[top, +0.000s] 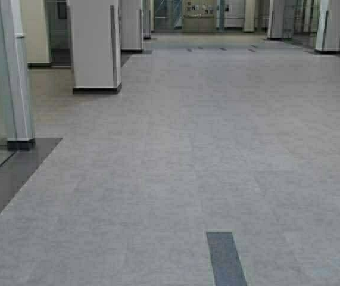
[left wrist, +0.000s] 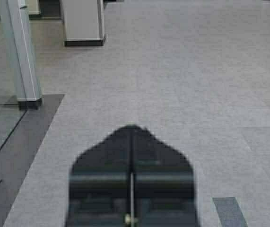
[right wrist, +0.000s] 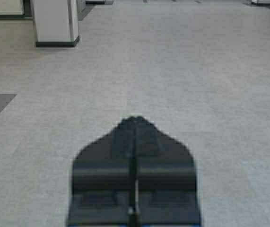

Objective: Navigate to elevator, push the call button, then enter the elevator

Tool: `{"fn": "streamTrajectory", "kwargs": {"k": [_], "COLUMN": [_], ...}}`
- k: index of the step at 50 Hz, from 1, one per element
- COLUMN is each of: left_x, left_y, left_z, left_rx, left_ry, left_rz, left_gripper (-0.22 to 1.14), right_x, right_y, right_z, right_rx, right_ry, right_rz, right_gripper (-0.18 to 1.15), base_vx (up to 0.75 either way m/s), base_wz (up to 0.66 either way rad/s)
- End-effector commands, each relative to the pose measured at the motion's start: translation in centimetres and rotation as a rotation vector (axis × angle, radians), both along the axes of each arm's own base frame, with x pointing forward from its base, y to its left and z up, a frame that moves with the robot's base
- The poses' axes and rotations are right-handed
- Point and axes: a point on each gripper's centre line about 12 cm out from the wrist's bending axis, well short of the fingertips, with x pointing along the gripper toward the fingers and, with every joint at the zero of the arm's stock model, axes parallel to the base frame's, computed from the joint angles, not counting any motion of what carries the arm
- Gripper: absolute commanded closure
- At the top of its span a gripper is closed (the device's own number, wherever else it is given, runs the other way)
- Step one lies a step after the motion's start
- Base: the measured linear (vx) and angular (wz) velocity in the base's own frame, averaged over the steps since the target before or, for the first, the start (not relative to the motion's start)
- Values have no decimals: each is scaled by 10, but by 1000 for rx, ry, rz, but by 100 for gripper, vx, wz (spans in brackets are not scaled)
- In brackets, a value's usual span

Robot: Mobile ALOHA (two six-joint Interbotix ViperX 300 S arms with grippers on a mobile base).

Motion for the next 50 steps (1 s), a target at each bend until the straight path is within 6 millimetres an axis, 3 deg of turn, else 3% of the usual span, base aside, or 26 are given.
{"fn": "streamTrajectory", "kwargs": {"k": [1, 6, 50], "left_x": [-2, -2, 4], "left_y": [0, 0, 3], "left_z": [10, 10, 5], "left_rx": [-6, -6, -8], "left_ry": [-26, -26, -6], "left_rz": [-2, -3, 15], "left_gripper": [91, 89, 89], "right_x": [1, 1, 9], "right_y": [1, 1, 1], "right_z": [-1, -1, -5], "right_rx": [6, 5, 0], "right_ry": [2, 2, 14], "right_rz": [5, 7, 6], "right_gripper": [96, 92, 92], "base_vx": [0, 0, 5], "base_wz": [0, 0, 0]}}
